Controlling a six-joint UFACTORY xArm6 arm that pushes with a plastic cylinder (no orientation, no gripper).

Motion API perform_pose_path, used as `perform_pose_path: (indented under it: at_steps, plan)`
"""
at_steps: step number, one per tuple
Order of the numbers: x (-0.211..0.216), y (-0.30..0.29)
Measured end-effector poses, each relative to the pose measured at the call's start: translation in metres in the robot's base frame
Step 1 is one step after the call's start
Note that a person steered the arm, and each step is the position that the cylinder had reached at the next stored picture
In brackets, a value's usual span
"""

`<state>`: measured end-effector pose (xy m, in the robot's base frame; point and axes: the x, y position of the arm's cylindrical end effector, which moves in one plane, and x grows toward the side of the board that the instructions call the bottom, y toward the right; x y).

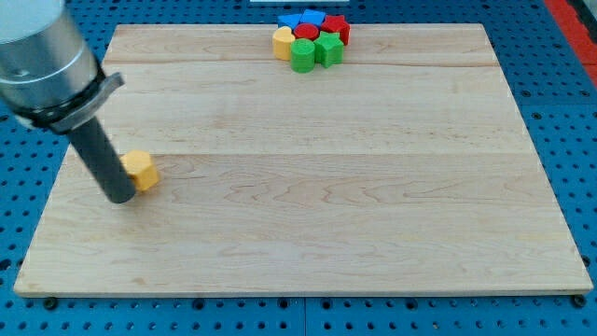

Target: Move the hexagon towards the yellow heart

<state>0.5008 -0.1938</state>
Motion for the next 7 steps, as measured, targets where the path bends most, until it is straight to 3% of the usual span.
perform_pose_path:
  at_steps: [2,4,5,6,7]
  plan:
    - [-0.049,0.032]
    - [-0.103,0.015]
    - [-0.091,-0.015]
    - [-0.108,-0.024]
    - [-0.123,0.016]
